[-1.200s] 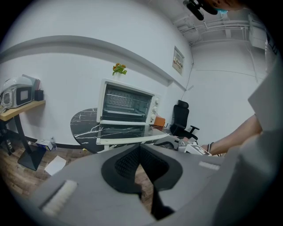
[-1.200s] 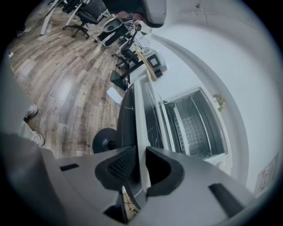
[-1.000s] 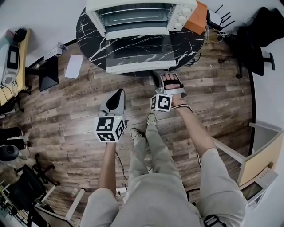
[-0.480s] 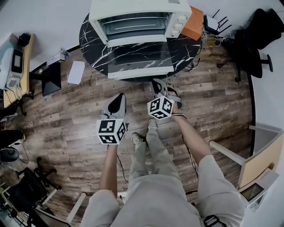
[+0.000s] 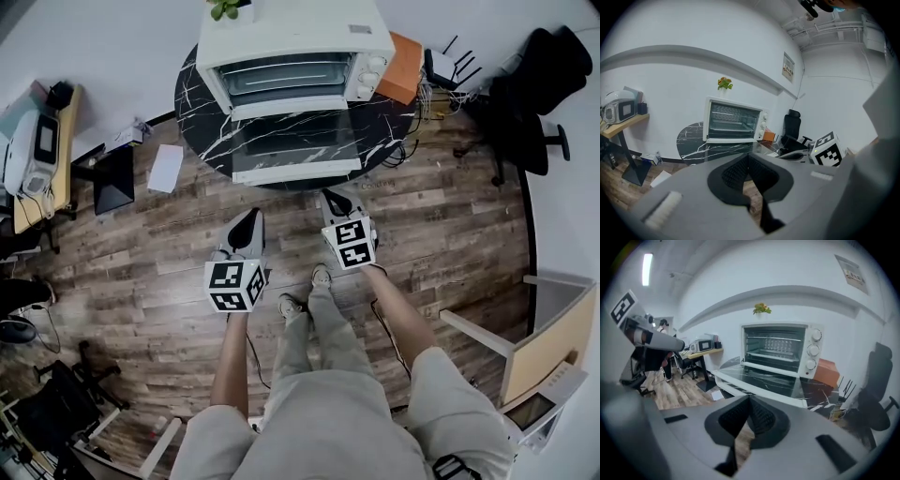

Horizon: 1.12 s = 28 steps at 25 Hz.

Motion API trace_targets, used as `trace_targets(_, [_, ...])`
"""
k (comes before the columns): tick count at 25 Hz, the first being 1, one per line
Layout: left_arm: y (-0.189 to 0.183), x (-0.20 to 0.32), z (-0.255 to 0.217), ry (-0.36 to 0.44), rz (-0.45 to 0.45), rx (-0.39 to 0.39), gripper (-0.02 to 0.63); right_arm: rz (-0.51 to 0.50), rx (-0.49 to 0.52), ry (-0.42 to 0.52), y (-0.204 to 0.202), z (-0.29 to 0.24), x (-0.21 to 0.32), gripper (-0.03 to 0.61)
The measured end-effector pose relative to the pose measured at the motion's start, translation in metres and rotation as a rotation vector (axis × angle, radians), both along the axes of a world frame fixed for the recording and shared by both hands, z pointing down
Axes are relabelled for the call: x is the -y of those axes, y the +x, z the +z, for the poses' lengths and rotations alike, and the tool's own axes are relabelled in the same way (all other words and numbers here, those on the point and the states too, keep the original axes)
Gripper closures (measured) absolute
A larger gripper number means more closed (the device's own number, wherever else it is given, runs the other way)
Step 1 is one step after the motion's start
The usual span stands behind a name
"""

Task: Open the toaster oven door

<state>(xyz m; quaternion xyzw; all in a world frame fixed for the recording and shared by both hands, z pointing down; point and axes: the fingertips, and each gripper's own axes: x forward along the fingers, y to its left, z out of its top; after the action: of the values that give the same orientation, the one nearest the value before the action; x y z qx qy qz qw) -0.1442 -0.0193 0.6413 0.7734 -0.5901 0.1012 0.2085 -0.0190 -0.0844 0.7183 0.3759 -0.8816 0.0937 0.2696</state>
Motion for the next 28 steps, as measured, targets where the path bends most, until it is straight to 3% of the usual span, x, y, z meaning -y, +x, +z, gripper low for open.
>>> trace_targets(11, [-0.004, -0.004, -0.035, 0.017, -0.007, 0.014, 0.603, 0.018, 0.072, 0.045, 0.013, -0.064, -0.016, 0.566])
trace_targets(28, [-0.011, -0.016, -0.087, 0.065, -0.024, 0.047, 0.603, 0.036, 0.096, 0.161, 0.027, -0.149, -0.021, 0.566])
